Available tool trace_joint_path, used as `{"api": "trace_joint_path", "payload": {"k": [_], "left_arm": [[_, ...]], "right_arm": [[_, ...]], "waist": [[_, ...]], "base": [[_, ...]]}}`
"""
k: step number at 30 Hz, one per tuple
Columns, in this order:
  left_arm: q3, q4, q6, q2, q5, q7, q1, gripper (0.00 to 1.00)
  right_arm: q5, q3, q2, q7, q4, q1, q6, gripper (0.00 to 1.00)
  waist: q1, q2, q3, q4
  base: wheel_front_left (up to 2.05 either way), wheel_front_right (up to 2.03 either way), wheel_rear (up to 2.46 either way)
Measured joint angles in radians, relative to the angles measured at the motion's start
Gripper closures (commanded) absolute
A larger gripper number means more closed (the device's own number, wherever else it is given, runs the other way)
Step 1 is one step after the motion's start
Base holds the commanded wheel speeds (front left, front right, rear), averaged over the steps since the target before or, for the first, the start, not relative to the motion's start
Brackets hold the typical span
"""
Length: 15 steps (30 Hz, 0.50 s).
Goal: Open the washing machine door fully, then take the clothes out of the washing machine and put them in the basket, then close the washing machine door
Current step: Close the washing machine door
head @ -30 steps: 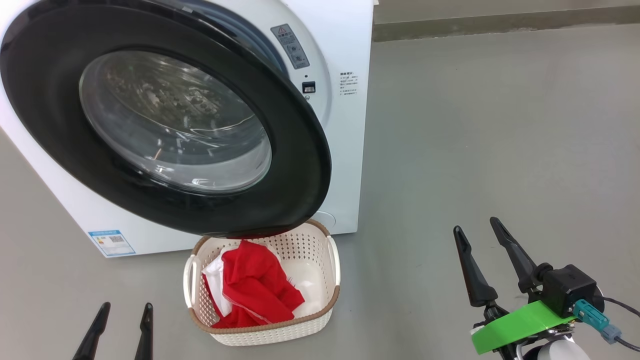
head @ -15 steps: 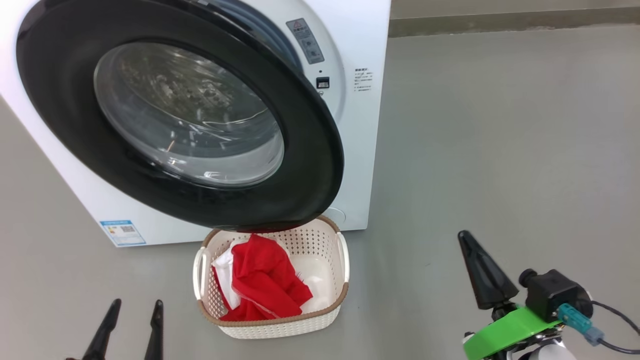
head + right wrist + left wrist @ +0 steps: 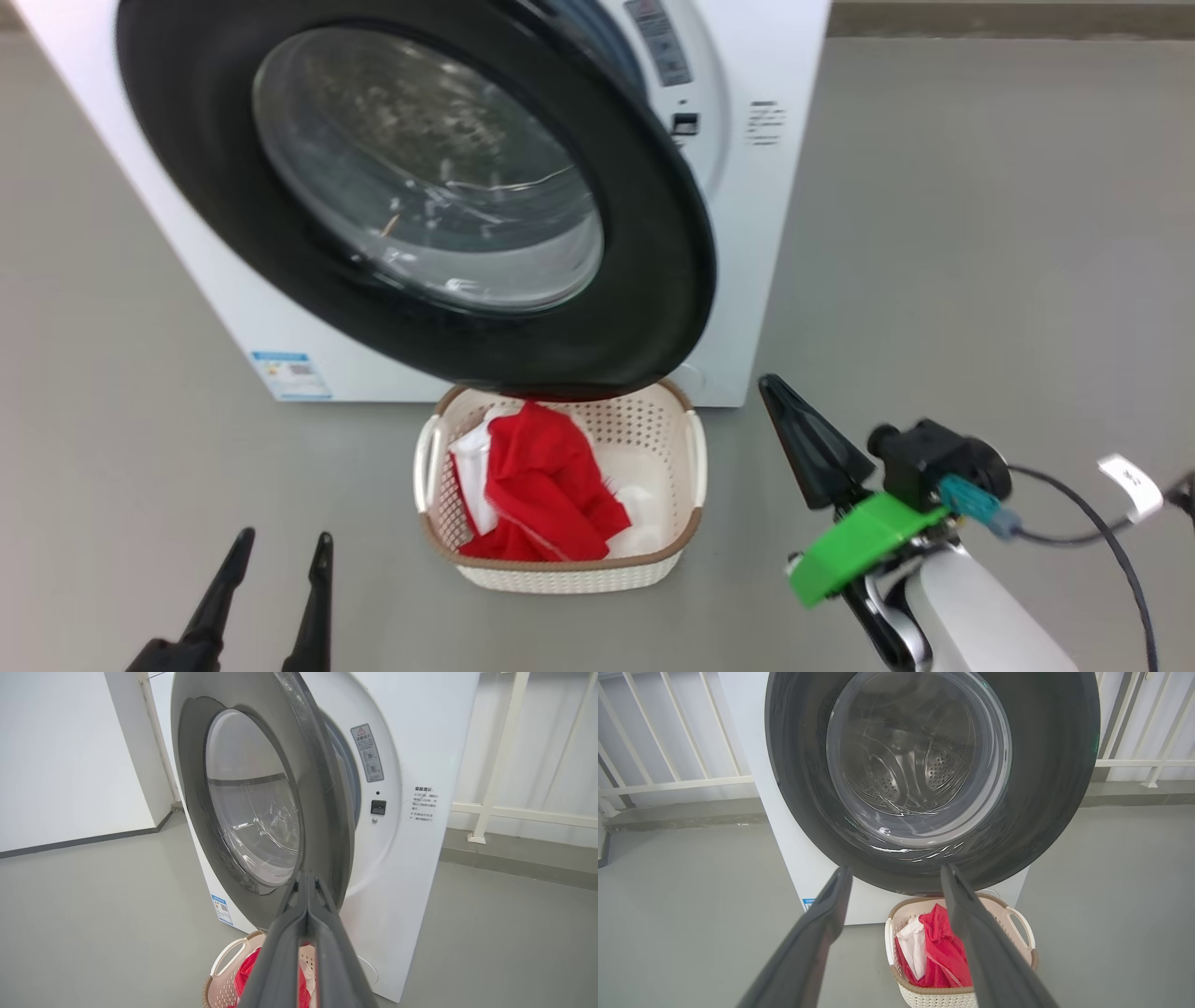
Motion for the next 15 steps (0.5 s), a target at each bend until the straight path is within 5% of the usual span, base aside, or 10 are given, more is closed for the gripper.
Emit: {"api": "trace_joint_path", "payload": {"k": [15], "left_arm": [[-0.067,-0.027,0.000,-0.007,-0.028,0.000,-0.107,0.00]], "right_arm": [[0.069,0.081,-0.027,0.000,0.216,-0.334,0.000,1.00]], "waist": [[0.0001,0.0000,0.099,0.142]], "base": [[0.00,0.00,0.00]]}}
